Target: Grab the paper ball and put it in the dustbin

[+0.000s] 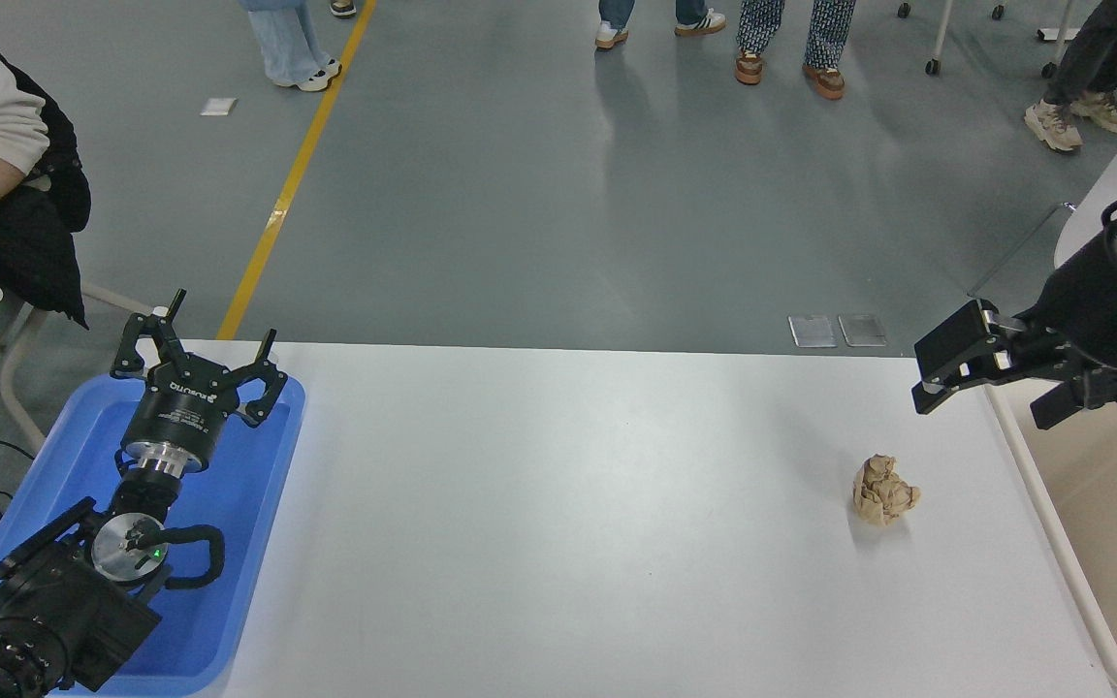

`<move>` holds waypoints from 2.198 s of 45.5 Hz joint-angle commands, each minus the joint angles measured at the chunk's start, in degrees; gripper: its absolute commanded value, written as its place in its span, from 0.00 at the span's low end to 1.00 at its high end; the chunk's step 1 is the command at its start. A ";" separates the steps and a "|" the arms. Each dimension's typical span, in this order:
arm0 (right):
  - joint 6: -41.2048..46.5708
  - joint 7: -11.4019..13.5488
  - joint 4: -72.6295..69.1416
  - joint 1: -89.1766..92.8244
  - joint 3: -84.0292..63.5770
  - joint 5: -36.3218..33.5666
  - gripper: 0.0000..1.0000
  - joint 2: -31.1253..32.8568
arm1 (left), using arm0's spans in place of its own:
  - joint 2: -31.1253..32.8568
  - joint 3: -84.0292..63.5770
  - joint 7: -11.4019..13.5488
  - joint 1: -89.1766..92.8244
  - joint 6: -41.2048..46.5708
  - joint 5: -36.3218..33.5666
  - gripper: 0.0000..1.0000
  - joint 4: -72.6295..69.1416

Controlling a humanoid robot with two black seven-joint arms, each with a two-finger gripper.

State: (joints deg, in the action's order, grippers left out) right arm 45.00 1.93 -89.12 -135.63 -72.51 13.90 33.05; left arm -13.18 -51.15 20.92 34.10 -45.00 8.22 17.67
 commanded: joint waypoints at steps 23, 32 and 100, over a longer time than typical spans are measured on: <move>0.00 0.01 0.00 0.01 0.00 -0.01 1.00 0.08 | 0.00 0.00 0.00 0.00 0.00 0.04 1.00 0.00; 0.00 0.01 0.00 0.10 -0.08 0.08 1.00 0.26 | 0.00 0.00 0.00 0.00 0.00 0.04 1.00 0.00; -13.52 -0.08 24.60 23.46 4.83 -1.86 1.00 0.17 | 0.00 0.00 0.00 0.00 0.00 -0.04 1.00 0.00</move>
State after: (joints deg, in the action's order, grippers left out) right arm 41.55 1.85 -73.49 -122.96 -70.24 11.98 33.44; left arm -13.18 -51.15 20.92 34.10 -45.00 8.21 17.68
